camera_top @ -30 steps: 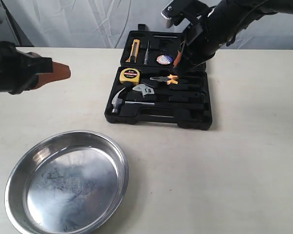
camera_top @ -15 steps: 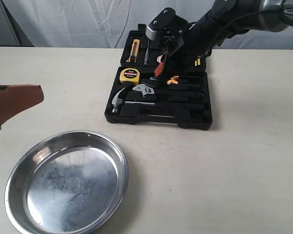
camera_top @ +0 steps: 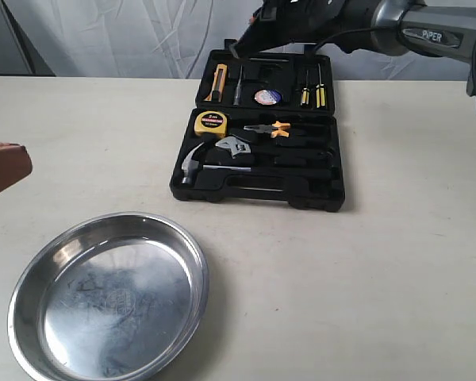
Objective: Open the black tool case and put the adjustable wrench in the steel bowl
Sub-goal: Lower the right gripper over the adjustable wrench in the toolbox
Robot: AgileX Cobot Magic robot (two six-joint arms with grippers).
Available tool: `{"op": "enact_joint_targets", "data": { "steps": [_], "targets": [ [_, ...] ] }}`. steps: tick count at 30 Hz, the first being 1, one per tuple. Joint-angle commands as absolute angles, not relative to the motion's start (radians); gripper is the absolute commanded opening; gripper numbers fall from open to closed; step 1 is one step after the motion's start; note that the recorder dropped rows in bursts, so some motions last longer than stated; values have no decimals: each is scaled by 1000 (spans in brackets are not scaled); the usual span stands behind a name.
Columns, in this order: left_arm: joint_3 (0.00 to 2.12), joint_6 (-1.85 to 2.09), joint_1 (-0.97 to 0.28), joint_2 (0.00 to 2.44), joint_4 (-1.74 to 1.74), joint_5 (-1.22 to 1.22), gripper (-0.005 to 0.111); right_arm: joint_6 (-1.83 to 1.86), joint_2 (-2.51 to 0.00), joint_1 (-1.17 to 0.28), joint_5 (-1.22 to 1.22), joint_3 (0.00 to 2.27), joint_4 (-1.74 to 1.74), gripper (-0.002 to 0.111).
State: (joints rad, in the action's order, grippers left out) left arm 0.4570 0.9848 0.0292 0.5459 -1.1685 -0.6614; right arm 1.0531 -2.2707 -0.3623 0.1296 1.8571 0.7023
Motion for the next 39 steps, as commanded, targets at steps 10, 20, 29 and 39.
{"op": "enact_joint_targets", "data": {
  "steps": [10,20,29,39],
  "targets": [
    [454,946,28,537,-944,-478,0,470,-2266,-181,700,1861,232,-1],
    [454,945,28,537,-841,-478,0,561,-2266,-228,1127,1861,330,-1],
    [454,944,26,537,-832,-470,0,725,-2266,-389,1080,1861,481,-1],
    [441,945,-23,534,-318,-467,0,749,-2266,-447,975,1861,450,-1]
  ]
}}
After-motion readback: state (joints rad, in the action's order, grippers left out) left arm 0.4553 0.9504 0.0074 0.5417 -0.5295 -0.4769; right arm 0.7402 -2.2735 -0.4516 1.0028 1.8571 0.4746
